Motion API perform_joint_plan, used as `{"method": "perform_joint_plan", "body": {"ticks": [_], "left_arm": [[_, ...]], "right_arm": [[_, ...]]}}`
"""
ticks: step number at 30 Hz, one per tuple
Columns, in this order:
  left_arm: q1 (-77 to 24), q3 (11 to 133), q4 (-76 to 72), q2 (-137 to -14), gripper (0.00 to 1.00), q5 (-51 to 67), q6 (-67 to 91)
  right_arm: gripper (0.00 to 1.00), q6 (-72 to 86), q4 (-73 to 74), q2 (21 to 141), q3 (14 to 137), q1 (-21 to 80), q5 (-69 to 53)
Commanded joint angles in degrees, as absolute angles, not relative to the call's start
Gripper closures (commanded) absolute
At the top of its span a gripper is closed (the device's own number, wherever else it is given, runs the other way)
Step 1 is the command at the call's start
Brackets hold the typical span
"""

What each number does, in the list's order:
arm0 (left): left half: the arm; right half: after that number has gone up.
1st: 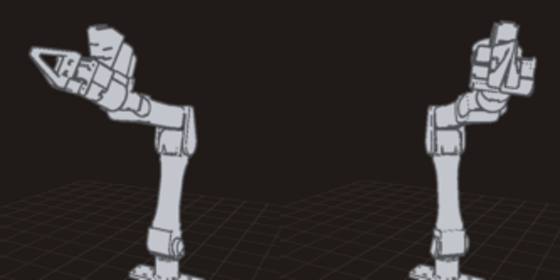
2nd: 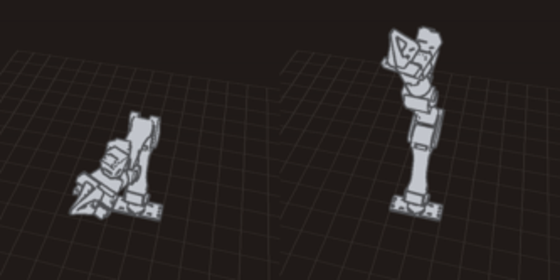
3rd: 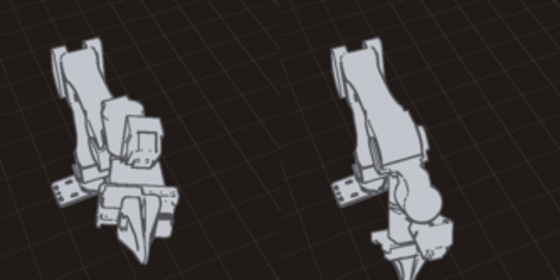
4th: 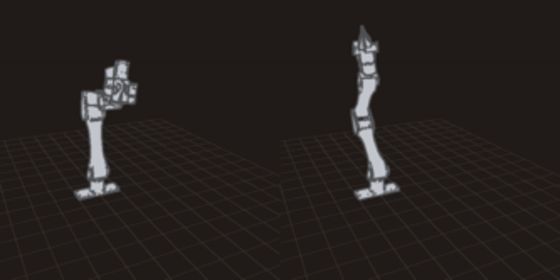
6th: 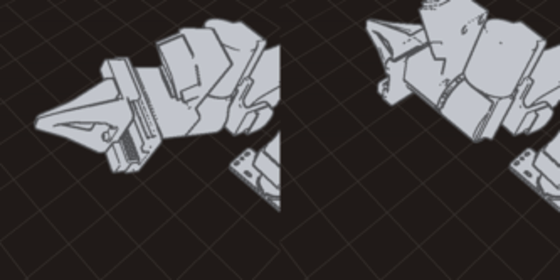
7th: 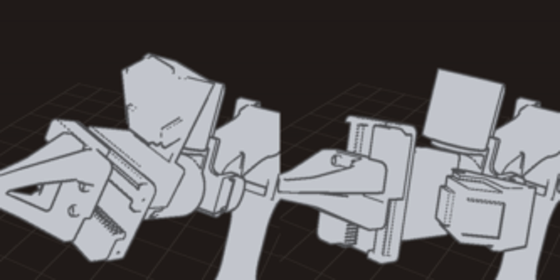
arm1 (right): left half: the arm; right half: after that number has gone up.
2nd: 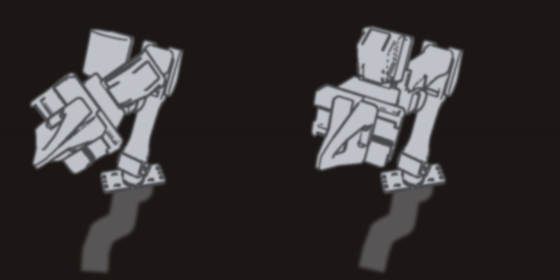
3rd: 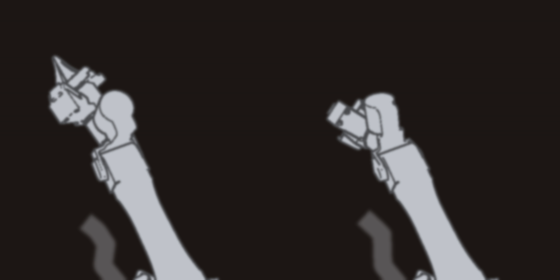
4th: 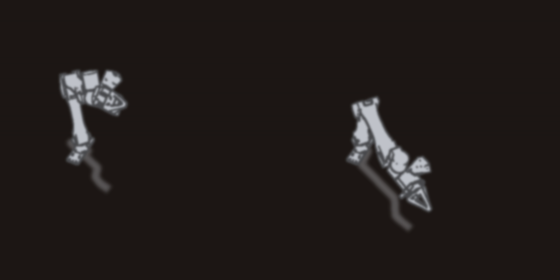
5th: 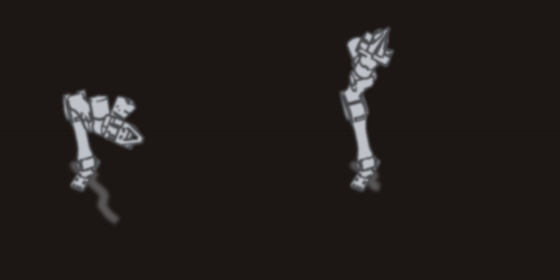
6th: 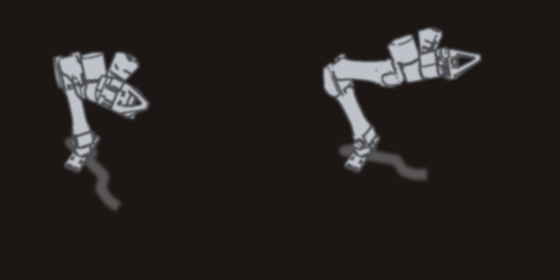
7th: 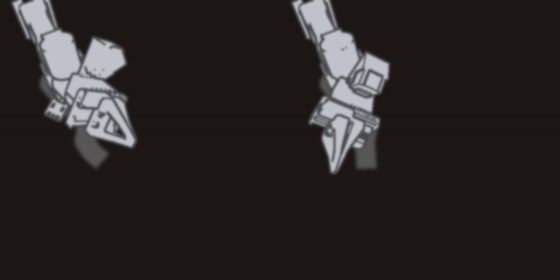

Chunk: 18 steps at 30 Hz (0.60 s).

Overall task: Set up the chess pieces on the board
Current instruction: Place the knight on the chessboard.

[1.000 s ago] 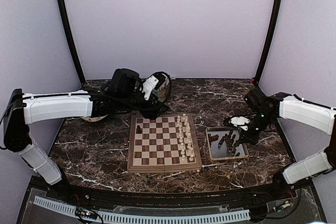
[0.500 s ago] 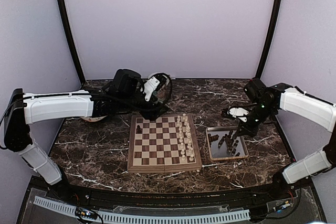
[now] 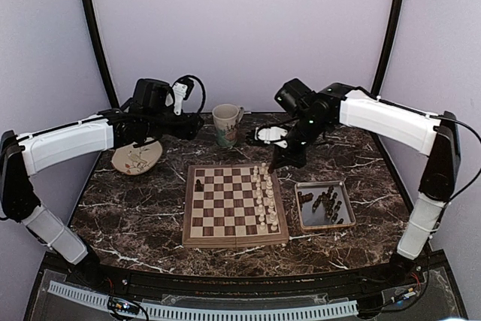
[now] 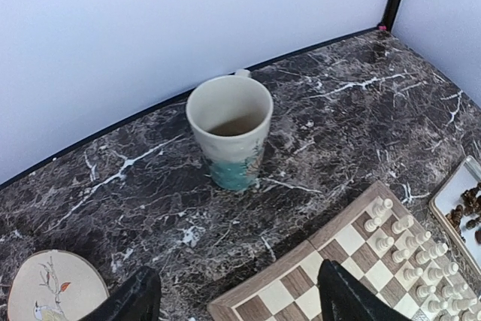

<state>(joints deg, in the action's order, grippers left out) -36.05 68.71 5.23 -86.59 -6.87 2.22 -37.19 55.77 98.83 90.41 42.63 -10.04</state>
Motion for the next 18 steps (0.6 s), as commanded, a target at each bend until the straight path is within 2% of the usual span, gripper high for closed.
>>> {"method": "perform_joint_plan", "body": {"ticks": [1, 7, 18], "left_arm": [[-32.9, 69.6, 6.8, -81.7, 0.26, -10.6, 5.5], [-29.7, 68.6, 6.3, -78.5, 0.26, -16.0, 5.6], [-27.0, 67.3, 4.7, -77.7, 0.26, -13.6, 5.5]], "right_arm": [[1.0, -36.3, 57.1, 108.1, 101.6, 49.3, -8.3], [1.0, -35.9, 58.8, 118.6, 111.5, 56.0, -9.4], [0.97, -33.9, 58.7, 128.0, 115.0, 60.4, -10.5]]}}
